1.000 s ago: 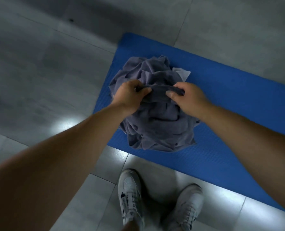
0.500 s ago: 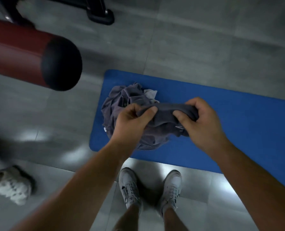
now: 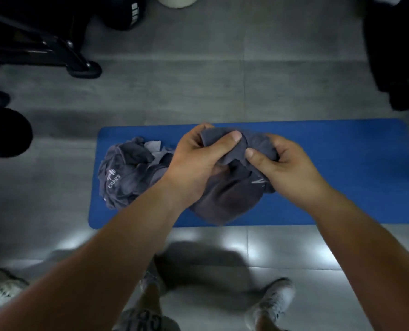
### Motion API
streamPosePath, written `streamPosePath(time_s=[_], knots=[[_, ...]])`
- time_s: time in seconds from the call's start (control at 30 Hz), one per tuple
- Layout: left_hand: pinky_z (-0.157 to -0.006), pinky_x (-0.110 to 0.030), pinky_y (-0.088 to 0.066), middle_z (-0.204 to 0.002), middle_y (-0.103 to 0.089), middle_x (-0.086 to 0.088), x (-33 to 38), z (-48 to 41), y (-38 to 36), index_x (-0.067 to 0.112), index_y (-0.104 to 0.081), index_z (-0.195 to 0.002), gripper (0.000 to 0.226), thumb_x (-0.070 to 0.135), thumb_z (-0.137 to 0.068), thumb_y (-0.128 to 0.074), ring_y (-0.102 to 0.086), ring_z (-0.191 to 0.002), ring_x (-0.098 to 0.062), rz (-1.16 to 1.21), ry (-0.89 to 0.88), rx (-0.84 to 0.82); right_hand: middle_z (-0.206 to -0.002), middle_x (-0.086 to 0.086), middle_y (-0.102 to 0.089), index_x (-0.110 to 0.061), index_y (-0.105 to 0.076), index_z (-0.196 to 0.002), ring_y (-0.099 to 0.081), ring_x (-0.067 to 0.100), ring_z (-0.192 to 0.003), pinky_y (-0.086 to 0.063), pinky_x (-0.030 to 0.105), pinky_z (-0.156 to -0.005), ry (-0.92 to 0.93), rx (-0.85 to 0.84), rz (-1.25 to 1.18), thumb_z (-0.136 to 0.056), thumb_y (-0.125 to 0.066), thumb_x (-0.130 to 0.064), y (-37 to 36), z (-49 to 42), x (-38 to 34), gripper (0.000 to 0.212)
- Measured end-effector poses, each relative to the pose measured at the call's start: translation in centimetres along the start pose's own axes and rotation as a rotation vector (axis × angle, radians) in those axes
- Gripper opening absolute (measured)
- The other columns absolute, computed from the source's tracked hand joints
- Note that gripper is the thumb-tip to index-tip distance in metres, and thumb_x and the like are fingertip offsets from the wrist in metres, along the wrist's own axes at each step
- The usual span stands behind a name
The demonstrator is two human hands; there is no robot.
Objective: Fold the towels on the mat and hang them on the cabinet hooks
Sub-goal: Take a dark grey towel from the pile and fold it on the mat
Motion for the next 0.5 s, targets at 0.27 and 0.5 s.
streamPosePath(time_s=[0.27, 0.5], knots=[[-0.087, -0.060, -0.052, -0.090, -0.053, -0.025, -2.2, -1.3, -18.8, 0.003, -0.052, -0.104, 0.014, 0.003, -0.096, -0.063, -0.055, -0.087, -0.034, -0.045, -0.078, 0.079, -0.073, -0.014, -0.068, -0.023, -0.064, -0.094, -0.064, 0.002, -0.066, -0.047, 0.017, -0.054, 0.107, 0.095, 0.009, -0.093, -0.069, -0.016, 18.3, 2.6, 1.0, 0.009], [-0.066, -0.049, -0.054, -0.077, -0.052, -0.024, -6.4, -8.6, -26.4, 0.012, -0.054, -0.081, 0.025, 0.020, -0.085, -0.077, -0.054, -0.071, -0.027, -0.329, -0.165, 0.096, -0.094, -0.016, -0.067, -0.025, -0.062, -0.104, -0.065, -0.004, -0.086, -0.050, 0.012, -0.071, 0.127, 0.146, 0.242, -0.090, -0.074, -0.019, 29.6, 0.5, 4.0, 0.020]])
Point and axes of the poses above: each hand's wrist, its own z-axis away from the middle knuckle, its own y-axis out of the back of the hand, x = y × z, the point moved 3 cm from there along -z, towards the middle knuckle
